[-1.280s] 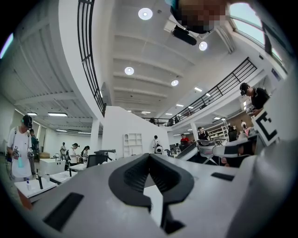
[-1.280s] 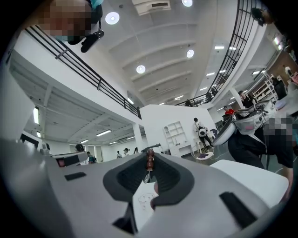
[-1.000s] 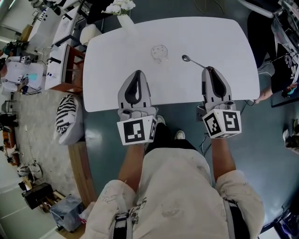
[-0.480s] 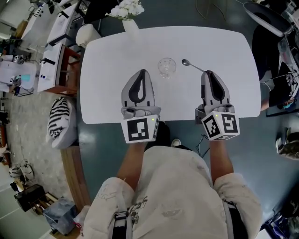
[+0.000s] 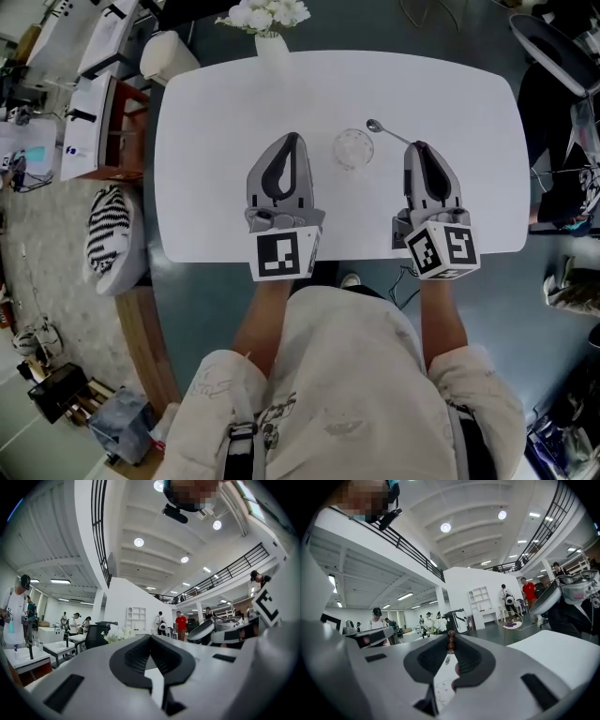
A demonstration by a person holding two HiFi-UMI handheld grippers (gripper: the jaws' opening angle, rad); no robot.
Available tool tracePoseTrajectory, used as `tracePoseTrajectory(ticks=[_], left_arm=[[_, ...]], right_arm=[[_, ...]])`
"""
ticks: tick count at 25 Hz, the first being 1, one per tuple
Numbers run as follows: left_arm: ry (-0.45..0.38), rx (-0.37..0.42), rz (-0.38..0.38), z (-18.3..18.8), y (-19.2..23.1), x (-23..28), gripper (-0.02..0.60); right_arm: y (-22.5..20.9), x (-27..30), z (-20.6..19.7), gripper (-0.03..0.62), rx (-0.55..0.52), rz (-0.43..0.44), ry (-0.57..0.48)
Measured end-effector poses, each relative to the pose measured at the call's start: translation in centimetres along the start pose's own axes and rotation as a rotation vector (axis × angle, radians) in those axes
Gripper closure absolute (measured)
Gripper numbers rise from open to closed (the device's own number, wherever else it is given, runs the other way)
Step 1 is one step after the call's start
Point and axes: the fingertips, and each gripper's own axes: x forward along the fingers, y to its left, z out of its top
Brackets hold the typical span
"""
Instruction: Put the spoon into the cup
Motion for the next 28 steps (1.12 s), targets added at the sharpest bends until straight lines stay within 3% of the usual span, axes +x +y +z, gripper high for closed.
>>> tracePoseTrajectory(ticks=[28], left_arm=[[0.154, -0.089, -0.123, -8.9, 2.3, 4.8, 0.578]], right_arm=[[0.7, 8.0, -15.7, 0.566, 0.010, -0.040, 0.407]])
